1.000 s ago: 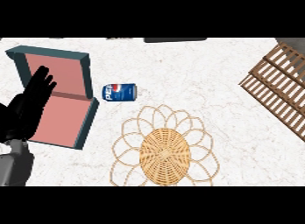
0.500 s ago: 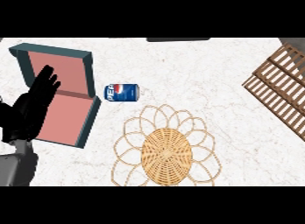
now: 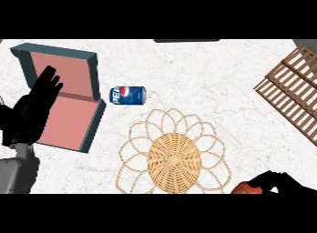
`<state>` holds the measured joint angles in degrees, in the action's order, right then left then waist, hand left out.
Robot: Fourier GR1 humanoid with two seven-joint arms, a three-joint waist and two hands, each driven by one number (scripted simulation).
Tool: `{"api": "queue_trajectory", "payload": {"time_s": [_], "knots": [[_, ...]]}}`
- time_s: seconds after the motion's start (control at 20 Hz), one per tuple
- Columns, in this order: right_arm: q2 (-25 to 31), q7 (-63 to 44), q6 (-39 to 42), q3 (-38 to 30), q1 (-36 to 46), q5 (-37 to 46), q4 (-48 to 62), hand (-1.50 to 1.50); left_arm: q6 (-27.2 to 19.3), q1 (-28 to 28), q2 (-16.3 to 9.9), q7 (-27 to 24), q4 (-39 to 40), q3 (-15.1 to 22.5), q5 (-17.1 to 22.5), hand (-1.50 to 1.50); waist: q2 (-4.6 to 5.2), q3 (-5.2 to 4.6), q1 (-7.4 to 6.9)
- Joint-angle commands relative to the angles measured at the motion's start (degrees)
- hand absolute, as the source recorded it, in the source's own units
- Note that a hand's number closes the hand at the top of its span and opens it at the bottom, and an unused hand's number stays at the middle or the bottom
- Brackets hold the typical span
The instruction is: Pick the squash from the placemat and place it in the tiered shelf
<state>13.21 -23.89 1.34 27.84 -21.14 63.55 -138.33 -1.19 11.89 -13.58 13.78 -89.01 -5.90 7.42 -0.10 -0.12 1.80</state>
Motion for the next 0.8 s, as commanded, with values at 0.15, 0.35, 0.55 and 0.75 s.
{"api": "queue_trajectory", "payload": {"time_s": [0.15, 0.35, 0.55, 0.75], "knots": [[-0.76, -4.29, 6.91, -11.59, 1.93, -12.74, -14.16, 1.5, -0.93, 2.11, 0.52, 0.78, 1.31, 0.42, -0.71, 0.0, 0.33, 0.17, 1.02], [-3.68, -3.72, 6.24, -18.49, 5.38, -15.81, -10.0, 1.5, -0.88, 1.31, 0.37, 1.29, -0.2, -0.19, 0.07, 0.0, -0.02, 0.41, 0.55], [-5.04, -3.17, 8.12, -24.33, 8.94, -17.6, -7.51, 1.5, 0.4, -0.56, 0.29, -0.81, 0.94, -0.5, 0.52, 0.0, -0.08, 0.34, 0.68], [-6.8, -1.57, 10.1, -29.9, 12.38, -20.37, -3.99, 1.5, 0.99, -0.63, -0.07, -0.45, 0.31, -0.59, 0.97, 0.0, -0.27, 0.42, 0.33]]}}
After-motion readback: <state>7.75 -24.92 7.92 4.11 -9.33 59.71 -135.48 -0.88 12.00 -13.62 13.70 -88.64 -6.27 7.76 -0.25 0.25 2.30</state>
